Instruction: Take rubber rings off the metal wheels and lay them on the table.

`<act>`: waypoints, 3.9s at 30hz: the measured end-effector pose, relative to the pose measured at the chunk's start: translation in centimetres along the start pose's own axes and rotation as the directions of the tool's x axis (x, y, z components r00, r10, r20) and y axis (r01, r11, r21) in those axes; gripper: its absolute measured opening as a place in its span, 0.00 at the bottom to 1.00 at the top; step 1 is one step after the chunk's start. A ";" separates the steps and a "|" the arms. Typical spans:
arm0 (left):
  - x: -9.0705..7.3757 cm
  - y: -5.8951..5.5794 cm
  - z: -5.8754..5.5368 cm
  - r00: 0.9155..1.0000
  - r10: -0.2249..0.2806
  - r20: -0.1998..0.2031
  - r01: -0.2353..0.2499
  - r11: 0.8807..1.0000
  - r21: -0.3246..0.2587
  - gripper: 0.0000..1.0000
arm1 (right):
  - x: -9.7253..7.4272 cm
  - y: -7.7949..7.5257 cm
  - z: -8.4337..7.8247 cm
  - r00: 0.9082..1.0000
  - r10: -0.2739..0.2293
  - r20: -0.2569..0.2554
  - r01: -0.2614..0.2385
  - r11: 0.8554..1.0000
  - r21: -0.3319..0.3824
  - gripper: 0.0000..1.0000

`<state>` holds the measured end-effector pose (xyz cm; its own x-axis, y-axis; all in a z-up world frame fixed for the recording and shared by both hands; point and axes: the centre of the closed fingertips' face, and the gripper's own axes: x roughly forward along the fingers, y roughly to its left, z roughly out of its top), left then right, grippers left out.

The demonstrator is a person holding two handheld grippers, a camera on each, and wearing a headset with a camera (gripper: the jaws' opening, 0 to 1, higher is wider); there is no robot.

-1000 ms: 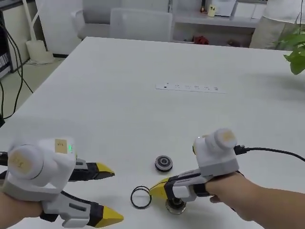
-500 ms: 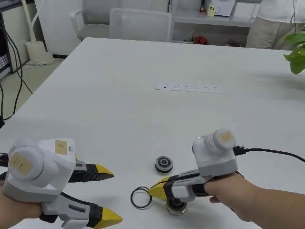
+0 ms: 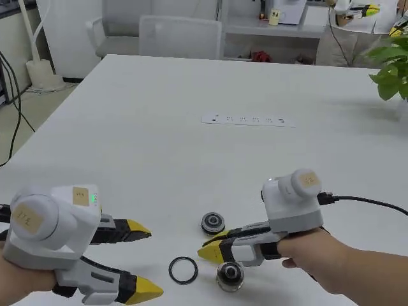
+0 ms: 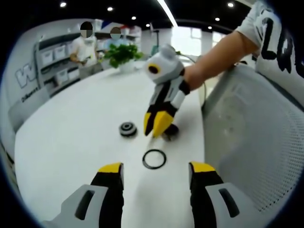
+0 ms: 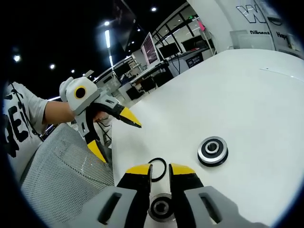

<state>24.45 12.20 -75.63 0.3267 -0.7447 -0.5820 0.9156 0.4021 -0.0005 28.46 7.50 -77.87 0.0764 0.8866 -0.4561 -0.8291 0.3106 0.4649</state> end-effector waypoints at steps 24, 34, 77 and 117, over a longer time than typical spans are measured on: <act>1.5 3.6 3.4 0.999 0.018 0.043 -0.020 0.999 0.030 0.55 | -3.8 -2.5 2.0 0.994 -0.090 0.060 0.097 0.988 -0.123 0.27; 2.6 4.7 4.1 0.999 0.014 0.047 -0.015 1.000 0.018 0.55 | -4.0 -3.8 2.2 0.993 -0.110 0.043 0.116 0.979 -0.168 0.29; 8.1 6.6 3.6 1.000 -0.025 0.017 0.025 0.999 -0.032 0.45 | -2.2 -7.1 0.7 0.989 -0.150 0.015 0.150 0.963 -0.223 0.34; 11.2 6.9 3.6 1.000 -0.004 -0.002 0.004 0.999 -0.039 0.14 | -1.4 -6.5 0.1 0.992 -0.127 0.015 0.127 0.973 -0.193 0.34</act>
<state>35.29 4.78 -79.24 0.3225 -0.7455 -0.5832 0.9072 0.4192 -0.0342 33.81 4.34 -80.15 0.1893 0.8449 -0.5003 -0.9036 0.3493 0.2481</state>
